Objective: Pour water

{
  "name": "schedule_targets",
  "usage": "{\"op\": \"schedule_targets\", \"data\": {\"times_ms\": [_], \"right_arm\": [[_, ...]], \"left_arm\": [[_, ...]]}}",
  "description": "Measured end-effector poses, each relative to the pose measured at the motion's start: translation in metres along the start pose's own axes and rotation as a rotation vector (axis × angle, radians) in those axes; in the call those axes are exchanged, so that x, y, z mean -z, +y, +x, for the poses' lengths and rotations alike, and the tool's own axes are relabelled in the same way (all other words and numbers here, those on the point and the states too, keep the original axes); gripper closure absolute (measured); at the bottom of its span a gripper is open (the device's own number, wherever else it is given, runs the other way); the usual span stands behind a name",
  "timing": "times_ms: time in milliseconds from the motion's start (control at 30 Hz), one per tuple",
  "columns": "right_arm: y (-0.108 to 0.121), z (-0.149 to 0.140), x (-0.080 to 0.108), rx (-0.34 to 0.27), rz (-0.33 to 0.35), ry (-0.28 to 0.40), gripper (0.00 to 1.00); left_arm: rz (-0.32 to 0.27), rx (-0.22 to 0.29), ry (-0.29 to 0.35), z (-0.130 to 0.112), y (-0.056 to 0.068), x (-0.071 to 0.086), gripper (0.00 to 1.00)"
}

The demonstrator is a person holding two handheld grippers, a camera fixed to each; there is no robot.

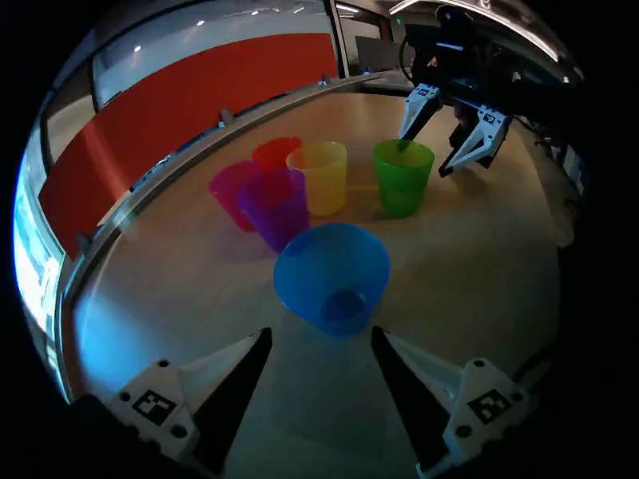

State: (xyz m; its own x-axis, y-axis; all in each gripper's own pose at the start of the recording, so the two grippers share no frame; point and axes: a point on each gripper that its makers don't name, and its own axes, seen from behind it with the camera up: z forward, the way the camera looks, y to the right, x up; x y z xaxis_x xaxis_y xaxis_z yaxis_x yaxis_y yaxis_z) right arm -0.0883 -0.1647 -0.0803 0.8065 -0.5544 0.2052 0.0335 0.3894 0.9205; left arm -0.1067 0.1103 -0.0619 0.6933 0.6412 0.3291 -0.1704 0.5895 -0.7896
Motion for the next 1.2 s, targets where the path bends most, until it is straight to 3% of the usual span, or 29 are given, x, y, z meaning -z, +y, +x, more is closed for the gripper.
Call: {"op": "schedule_targets", "data": {"times_ms": [467,967,1200], "right_arm": [[0.005,-0.005,0.02,-0.041,-0.073,0.016,0.06],[0.019,0.007,0.038,-0.124,-0.2,0.091,0.06],[0.031,0.019,0.049,-0.162,-0.271,0.144,0.06]], "left_arm": [[0.074,0.043,0.009,-0.013,-0.014,0.025,0.08],[0.222,0.127,0.072,-0.018,-0.046,0.05,0.08],[0.311,0.182,0.136,-0.012,-0.066,0.066,0.08]]}}
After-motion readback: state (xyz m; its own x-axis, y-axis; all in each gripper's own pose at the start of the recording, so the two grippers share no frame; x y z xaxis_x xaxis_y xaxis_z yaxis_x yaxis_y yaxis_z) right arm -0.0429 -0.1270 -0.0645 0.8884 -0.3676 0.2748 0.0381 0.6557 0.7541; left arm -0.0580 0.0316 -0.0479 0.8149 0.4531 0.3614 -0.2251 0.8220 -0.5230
